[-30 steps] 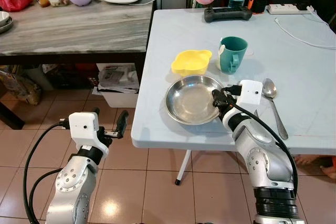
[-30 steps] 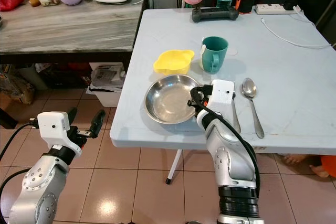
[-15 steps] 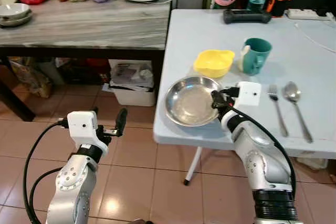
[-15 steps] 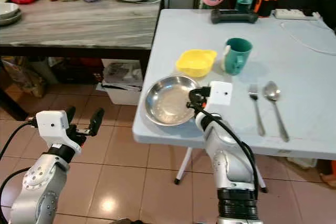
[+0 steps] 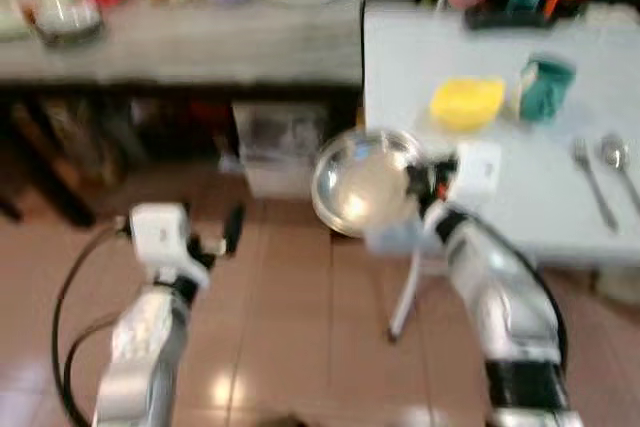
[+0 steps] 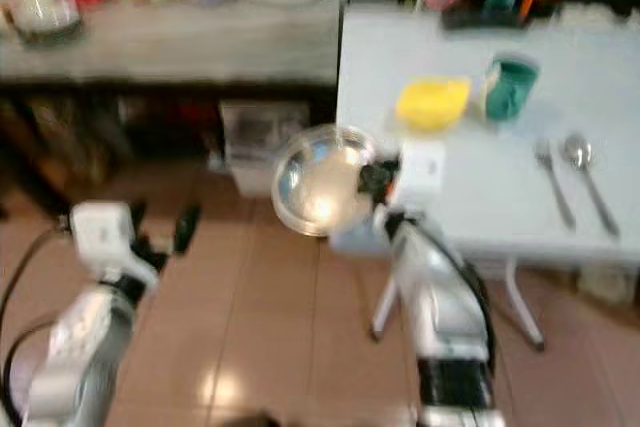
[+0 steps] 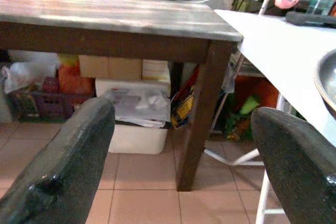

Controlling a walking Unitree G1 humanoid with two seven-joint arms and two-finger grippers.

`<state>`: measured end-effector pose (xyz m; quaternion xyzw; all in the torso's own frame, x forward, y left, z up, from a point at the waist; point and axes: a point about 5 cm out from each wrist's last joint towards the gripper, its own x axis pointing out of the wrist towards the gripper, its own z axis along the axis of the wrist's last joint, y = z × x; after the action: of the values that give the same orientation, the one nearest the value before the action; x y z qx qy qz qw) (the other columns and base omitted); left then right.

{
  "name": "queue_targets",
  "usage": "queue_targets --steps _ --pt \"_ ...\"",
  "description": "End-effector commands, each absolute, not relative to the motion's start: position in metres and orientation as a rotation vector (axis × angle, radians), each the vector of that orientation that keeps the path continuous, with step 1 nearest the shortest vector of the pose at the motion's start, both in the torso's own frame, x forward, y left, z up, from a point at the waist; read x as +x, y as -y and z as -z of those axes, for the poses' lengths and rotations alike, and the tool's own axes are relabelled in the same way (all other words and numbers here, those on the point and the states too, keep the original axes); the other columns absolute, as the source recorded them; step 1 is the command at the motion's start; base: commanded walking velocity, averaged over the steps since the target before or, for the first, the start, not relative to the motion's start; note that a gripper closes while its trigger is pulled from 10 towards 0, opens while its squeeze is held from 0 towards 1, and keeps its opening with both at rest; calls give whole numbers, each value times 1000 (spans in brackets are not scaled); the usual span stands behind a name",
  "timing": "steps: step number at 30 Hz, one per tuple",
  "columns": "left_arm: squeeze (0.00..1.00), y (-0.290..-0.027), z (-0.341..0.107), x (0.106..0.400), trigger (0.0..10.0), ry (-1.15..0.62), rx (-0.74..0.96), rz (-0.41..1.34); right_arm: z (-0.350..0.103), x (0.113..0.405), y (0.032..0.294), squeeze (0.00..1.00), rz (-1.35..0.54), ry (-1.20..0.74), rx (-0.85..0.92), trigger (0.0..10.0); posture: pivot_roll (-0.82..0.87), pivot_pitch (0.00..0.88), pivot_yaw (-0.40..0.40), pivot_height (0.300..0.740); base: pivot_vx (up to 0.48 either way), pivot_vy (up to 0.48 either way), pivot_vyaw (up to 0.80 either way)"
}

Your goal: Setting the table

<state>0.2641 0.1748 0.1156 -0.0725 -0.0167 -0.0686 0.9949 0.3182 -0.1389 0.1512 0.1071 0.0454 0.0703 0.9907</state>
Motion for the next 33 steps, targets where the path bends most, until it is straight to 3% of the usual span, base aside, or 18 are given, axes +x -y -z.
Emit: queue_targets --steps 1,33 --pt "0 -179 -117 264 10000 41 -131 132 -160 320 133 0 -157 -55 217 10000 -103 105 58 740 0 480 0" --pt "0 -184 -113 267 10000 67 -122 50 -165 322 131 0 -174 16 132 10000 -90 74 55 740 0 480 0"
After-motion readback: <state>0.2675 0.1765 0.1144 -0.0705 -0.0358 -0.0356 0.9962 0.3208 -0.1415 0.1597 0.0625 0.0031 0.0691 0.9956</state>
